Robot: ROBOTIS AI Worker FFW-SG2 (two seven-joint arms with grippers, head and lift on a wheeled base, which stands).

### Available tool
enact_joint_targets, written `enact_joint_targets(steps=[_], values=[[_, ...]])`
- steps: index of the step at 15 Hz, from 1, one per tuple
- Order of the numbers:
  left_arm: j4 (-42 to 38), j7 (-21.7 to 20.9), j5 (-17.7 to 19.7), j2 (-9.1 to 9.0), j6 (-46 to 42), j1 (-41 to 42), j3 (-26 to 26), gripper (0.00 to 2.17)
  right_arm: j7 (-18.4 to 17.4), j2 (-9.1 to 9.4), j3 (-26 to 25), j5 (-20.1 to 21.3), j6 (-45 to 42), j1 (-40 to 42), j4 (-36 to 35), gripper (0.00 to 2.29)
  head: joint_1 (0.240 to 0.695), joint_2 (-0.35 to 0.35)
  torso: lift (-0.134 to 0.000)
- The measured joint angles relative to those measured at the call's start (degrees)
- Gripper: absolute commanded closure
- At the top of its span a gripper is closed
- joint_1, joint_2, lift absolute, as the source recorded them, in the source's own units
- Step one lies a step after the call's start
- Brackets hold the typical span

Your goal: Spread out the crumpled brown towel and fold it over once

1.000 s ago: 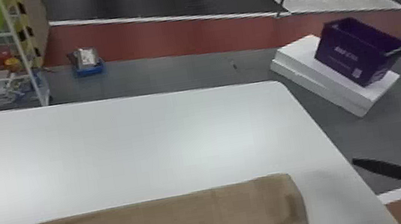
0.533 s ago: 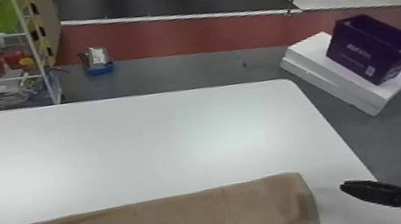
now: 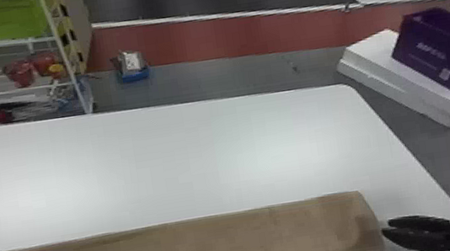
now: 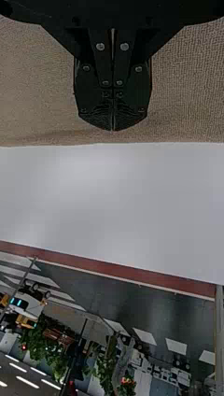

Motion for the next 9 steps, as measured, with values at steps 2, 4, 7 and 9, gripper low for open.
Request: enact_joint_targets(steps=[2,4,7,9], values=[[0.2,0.1,-0.6,0.00,1.1,-0.3,0.0,1.88,0.8,-0.03,1.7,0.6,-0.4,0.2,-0.5,0.77,0.695,-0.128,-0.123],[0.8,0.2,-1.0,-0.05,2.4,-0.6,-0.3,1.88,1.9,-0.10,3.1,0.9,-0.2,0.7,-1.6,1.25,0.695,-0.108,-0.123],[1.3,0.5,-1.4,0.01,2.6,-0.7,-0.8,1.88,3.0,-0.48,3.5,1.2,1.0,1.3,-2.9,1.42,0.695,-0.097,-0.123],[1.3,0.3,-1.7,0.02,2.6,-0.8,-1.0,1.88,3.0,-1.05,2.7,0.3,3.0,1.4,-3.2,1.42,0.695,-0.107,-0.123]])
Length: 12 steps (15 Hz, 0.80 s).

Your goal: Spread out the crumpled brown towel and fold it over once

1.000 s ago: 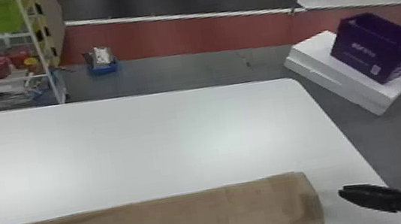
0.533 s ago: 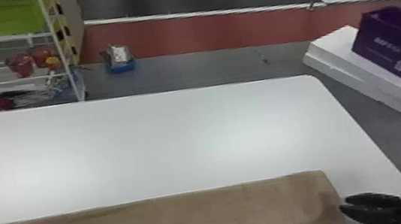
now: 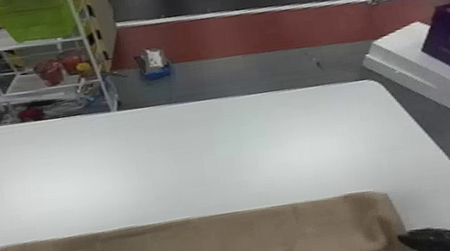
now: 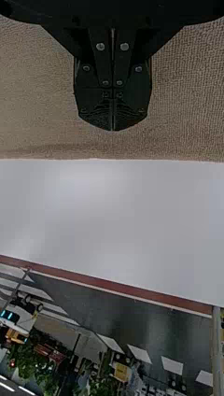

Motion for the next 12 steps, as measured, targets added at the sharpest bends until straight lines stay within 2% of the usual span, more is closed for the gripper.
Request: enact_joint_targets(steps=[4,12], values=[[-0.1,-0.1,-0.6,-0.07,0.1,0.3,-0.5,1.88,0.0,-1.88,-4.0,-7.0,9.9,-1.1,0.0,1.42,0.695,-0.137,-0.123],[-0.4,-0.5,-0.7,0.01,0.1,1.1,-0.3,1.88,0.0,-2.97,-9.9,-20.2,26.3,-2.7,1.5,1.42,0.695,-0.139,-0.123]])
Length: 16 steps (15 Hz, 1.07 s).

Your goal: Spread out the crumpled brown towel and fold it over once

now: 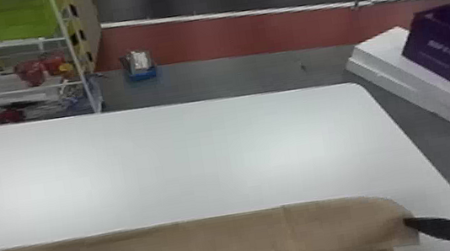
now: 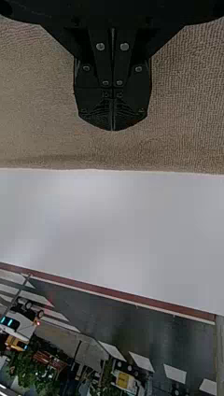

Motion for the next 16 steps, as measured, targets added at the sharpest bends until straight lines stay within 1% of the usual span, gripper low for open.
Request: enact_joint_targets(steps=[1,3,4,6,7,8,9,10,11,12,13,16], values=[[0.0,0.0,0.0,0.02,0.0,0.0,0.0,1.88,0.0,-0.41,-0.9,-1.7,2.3,-0.7,0.9,1.42,0.695,-0.142,-0.123],[0.0,-0.1,0.0,0.08,-0.1,0.0,0.2,1.88,0.0,-1.81,-2.5,-5.8,7.2,-2.5,4.1,1.42,0.695,-0.152,-0.123],[0.0,-0.2,0.0,0.09,-0.2,0.0,0.2,1.88,0.0,-2.28,-3.0,-7.2,8.3,-3.0,5.1,1.42,0.695,-0.155,-0.123],[0.0,-0.2,-0.1,0.05,-0.2,0.0,0.2,1.88,0.0,-2.68,-3.7,-7.9,8.8,-3.4,6.4,1.42,0.695,-0.162,-0.123],[0.0,-0.2,-0.1,0.03,-0.2,0.0,0.1,1.88,0.0,-3.08,-3.9,-7.4,8.2,-3.4,7.7,1.41,0.695,-0.177,-0.123],[0.0,-0.2,-0.1,0.02,-0.2,0.0,0.0,1.88,0.0,-3.49,-3.9,-6.8,7.0,-3.5,9.1,1.30,0.695,-0.191,-0.123],[0.0,-0.3,-0.1,0.01,-0.2,0.0,-0.1,1.88,0.0,-3.95,-3.8,-5.5,5.2,-3.4,10.5,0.92,0.695,-0.204,-0.123],[-0.1,-0.5,0.0,-0.04,-0.1,0.0,-0.1,1.88,-0.4,-4.20,-3.4,-3.1,2.5,-2.8,11.3,0.25,0.695,-0.220,-0.123],[-0.3,-0.7,0.0,-0.14,-0.1,0.0,-0.2,1.88,-1.6,-4.19,-2.9,-0.4,-1.2,-2.0,11.4,0.00,0.695,-0.238,-0.123],[-0.5,-0.7,0.0,-0.20,0.0,0.1,-0.2,1.88,-2.9,-3.80,-2.6,3.0,-6.4,-0.9,10.9,0.00,0.695,-0.258,-0.123],[-0.6,-0.8,0.0,-0.20,0.0,0.2,-0.3,1.88,-3.4,-3.46,-2.6,5.5,-10.1,-0.3,10.4,0.00,0.695,-0.292,-0.123],[-0.9,-0.9,0.0,-0.18,0.0,0.2,-0.9,1.88,-3.9,-3.40,-4.6,7.8,-12.5,0.0,8.9,0.05,0.695,-0.324,-0.123]])
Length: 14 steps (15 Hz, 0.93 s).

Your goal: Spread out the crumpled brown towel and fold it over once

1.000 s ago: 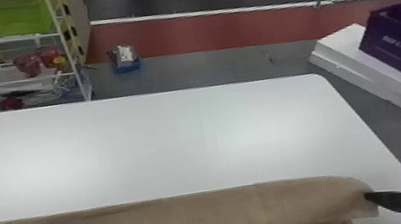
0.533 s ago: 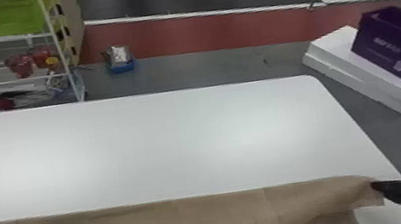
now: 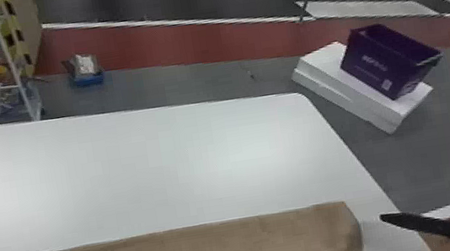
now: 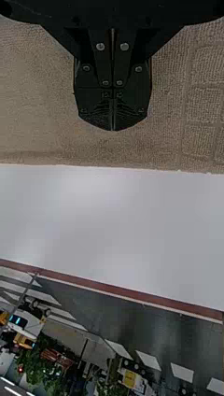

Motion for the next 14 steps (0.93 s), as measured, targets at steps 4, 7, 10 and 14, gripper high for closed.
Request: enact_joint_targets(steps=[4,7,10,14], values=[[-1.6,-1.8,1.0,0.00,2.3,0.8,-1.1,1.88,1.4,6.64,-4.5,0.8,-19.8,3.2,-8.6,0.16,0.695,-0.350,-0.123],[-1.9,-1.6,0.6,0.09,3.7,0.5,-1.1,1.88,3.8,12.24,-4.7,1.0,-41.1,6.8,-17.4,0.28,0.695,-0.291,-0.123],[-1.9,-1.3,-0.3,0.08,5.7,-0.1,-0.8,1.88,3.9,12.84,-3.4,1.5,-54.9,7.8,-21.3,0.45,0.695,-0.247,-0.123],[-1.5,-1.3,-1.8,0.27,9.1,-0.4,0.0,1.88,3.9,11.89,1.0,9.8,-78.9,13.5,-26.4,0.62,0.695,-0.121,-0.123]])
